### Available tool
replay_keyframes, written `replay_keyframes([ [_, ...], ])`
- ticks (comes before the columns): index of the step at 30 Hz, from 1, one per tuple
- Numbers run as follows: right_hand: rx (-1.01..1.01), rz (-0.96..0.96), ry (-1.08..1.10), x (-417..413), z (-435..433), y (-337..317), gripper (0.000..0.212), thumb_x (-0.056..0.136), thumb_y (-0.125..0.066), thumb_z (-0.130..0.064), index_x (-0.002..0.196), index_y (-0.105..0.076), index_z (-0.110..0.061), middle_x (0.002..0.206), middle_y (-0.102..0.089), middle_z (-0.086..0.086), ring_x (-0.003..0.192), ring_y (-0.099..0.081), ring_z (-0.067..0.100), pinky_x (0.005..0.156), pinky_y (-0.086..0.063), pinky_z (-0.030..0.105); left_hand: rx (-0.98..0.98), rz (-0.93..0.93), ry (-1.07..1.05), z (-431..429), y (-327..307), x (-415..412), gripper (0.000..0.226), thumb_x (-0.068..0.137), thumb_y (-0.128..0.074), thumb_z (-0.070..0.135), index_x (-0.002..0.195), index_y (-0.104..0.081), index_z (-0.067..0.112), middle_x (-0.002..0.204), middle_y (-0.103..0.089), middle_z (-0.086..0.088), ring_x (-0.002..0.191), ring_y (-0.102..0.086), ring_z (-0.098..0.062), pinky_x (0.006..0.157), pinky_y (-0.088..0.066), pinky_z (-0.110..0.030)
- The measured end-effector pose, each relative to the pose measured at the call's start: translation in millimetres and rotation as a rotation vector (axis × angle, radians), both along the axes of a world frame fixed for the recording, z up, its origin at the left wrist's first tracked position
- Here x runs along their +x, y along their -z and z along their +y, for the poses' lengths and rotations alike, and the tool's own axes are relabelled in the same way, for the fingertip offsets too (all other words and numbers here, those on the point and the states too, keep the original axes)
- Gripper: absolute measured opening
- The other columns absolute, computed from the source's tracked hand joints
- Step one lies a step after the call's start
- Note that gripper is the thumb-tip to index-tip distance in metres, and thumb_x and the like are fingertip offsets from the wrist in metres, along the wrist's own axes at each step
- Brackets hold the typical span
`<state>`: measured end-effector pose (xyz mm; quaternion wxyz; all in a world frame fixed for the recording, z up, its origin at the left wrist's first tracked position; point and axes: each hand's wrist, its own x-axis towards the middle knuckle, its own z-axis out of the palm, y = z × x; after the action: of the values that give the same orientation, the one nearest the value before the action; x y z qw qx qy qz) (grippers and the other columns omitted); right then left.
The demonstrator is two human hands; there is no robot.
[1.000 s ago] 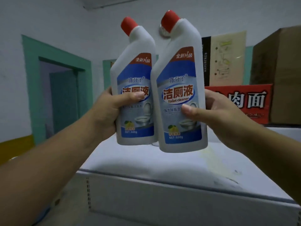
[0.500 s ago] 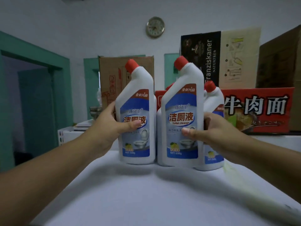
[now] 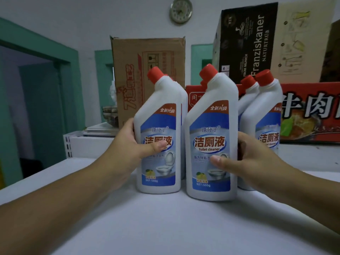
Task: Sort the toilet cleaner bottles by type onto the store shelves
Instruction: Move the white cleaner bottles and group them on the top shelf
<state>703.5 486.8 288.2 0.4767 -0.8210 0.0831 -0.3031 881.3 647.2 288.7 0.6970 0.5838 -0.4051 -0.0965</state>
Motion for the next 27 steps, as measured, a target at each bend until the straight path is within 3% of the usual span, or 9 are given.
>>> replay_keyframes([
  [3, 0.014, -0.024, 0.014, 1.0, -1.9, 6.1, 0.058, 0.055, -0.073, -0.034, 0.111, -0.059, -0.034, 0.103, -0.072, -0.013, 0.097, -0.068, 0.011, 0.086, -0.056, 0.04, 0.009, 0.006, -0.013, -1.6, 3.9, -0.2, 0.078, 0.041, -0.083, 0.029, 0.114, -0.057, 0.02, 0.101, -0.074, -0.002, 0.093, -0.071, -0.025, 0.079, -0.057, -0.049],
  [7, -0.025, -0.051, 0.027, -0.3, -2.4, 9.0, 0.061, 0.055, -0.071, -0.039, 0.11, -0.047, -0.041, 0.107, -0.068, -0.018, 0.102, -0.065, 0.007, 0.088, -0.056, 0.039, -0.014, 0.005, -0.063, -3.8, 8.2, -2.6, 0.066, 0.05, -0.079, 0.025, 0.111, -0.055, 0.026, 0.097, -0.074, 0.004, 0.087, -0.072, -0.018, 0.066, -0.06, -0.034],
  [10, -0.15, -0.018, 0.091, -4.5, 1.3, 7.7, 0.052, 0.056, -0.068, -0.045, 0.103, -0.046, -0.044, 0.103, -0.065, -0.023, 0.096, -0.064, -0.001, 0.083, -0.058, 0.03, 0.023, 0.026, -0.035, -4.2, 14.0, -7.5, 0.084, 0.047, -0.079, 0.018, 0.122, -0.043, 0.03, 0.103, -0.07, 0.004, 0.087, -0.071, -0.015, 0.066, -0.06, -0.031],
  [12, -0.242, 0.024, 0.165, -8.3, 6.6, 3.4, 0.05, 0.059, -0.07, -0.046, 0.102, -0.045, -0.047, 0.1, -0.062, -0.026, 0.091, -0.063, -0.003, 0.079, -0.058, 0.027, 0.048, 0.008, -0.017, -3.3, 15.4, -9.3, 0.094, 0.045, -0.08, 0.014, 0.127, -0.037, 0.032, 0.102, -0.069, 0.008, 0.081, -0.071, -0.007, 0.058, -0.058, -0.022],
  [14, -0.345, 0.078, 0.239, -11.1, 10.5, -2.2, 0.068, 0.06, -0.075, -0.047, 0.118, -0.039, -0.047, 0.104, -0.061, -0.024, 0.093, -0.062, 0.001, 0.078, -0.059, 0.031, 0.066, -0.01, -0.021, -2.4, 14.8, -9.9, 0.098, 0.045, -0.081, 0.015, 0.13, -0.035, 0.034, 0.101, -0.068, 0.011, 0.081, -0.071, -0.006, 0.057, -0.057, -0.02],
  [16, -0.469, 0.148, 0.324, -13.4, 12.6, -7.8, 0.101, 0.057, -0.073, -0.053, 0.14, -0.016, -0.043, 0.114, -0.059, -0.02, 0.095, -0.062, 0.005, 0.083, -0.058, 0.035, 0.062, -0.02, -0.012, -2.8, 14.4, -10.7, 0.097, 0.047, -0.08, 0.014, 0.13, -0.035, 0.034, 0.098, -0.068, 0.013, 0.08, -0.071, -0.004, 0.055, -0.056, -0.019],
  [18, -0.557, 0.222, 0.383, -14.8, 14.5, -11.4, 0.118, 0.06, -0.071, -0.056, 0.144, 0.011, -0.041, 0.123, -0.057, -0.014, 0.097, -0.062, 0.008, 0.086, -0.056, 0.035, 0.044, -0.02, 0.004, -4.0, 15.5, -12.1, 0.092, 0.051, -0.079, 0.01, 0.128, -0.036, 0.034, 0.096, -0.069, 0.012, 0.077, -0.07, 0.001, 0.052, -0.054, -0.016],
  [23, -0.757, 0.379, 0.537, -15.1, 18.4, -14.3, 0.123, 0.068, -0.061, -0.065, 0.137, 0.035, -0.03, 0.128, -0.057, -0.003, 0.094, -0.063, 0.013, 0.084, -0.055, 0.035, 0.04, -0.034, 0.002, -5.7, 16.5, -12.3, 0.089, 0.053, -0.078, 0.014, 0.128, -0.035, 0.035, 0.1, -0.068, 0.012, 0.081, -0.07, 0.0, 0.055, -0.055, -0.017],
  [27, -0.957, 0.364, 0.605, -19.7, 16.9, -13.6, 0.117, 0.071, -0.049, -0.071, 0.114, 0.056, -0.041, 0.121, -0.059, -0.005, 0.073, -0.05, 0.009, 0.073, -0.052, 0.028, 0.047, -0.06, 0.01, -5.7, 17.5, -10.7, 0.086, 0.055, -0.076, 0.017, 0.126, -0.033, 0.039, 0.099, -0.067, 0.016, 0.084, -0.069, 0.001, 0.059, -0.057, -0.018],
])
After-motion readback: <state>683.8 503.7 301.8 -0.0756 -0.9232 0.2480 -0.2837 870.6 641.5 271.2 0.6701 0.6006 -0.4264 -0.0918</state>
